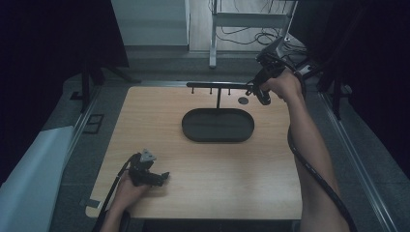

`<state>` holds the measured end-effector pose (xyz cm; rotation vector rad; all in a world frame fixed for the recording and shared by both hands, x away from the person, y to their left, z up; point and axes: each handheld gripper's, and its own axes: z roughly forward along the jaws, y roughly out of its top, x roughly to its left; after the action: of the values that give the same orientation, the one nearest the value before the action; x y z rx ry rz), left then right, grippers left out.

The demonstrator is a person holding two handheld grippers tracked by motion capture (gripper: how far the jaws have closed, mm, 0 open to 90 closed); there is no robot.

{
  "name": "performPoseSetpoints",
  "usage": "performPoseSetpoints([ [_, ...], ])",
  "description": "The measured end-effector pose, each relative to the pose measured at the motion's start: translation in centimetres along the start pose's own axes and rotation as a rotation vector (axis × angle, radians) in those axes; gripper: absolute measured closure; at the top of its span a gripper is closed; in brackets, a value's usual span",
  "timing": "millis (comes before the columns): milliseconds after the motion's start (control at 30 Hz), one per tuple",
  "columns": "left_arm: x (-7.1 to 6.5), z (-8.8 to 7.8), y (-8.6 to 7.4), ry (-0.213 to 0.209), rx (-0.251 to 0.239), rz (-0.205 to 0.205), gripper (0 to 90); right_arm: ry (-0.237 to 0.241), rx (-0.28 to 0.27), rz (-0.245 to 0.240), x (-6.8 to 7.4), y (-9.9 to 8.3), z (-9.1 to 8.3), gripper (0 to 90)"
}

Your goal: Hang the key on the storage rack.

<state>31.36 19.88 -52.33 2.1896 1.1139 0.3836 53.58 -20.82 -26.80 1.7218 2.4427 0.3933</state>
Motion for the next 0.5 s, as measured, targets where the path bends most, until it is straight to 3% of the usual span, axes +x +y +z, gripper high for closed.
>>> performPoseSetpoints([
  [500, 0.0, 0.0, 0.0, -0.002, 0.002, 0.000, 0.0, -0.059, 0.015, 0.015, -2.0, -1.4, 3.2, 48.3],
])
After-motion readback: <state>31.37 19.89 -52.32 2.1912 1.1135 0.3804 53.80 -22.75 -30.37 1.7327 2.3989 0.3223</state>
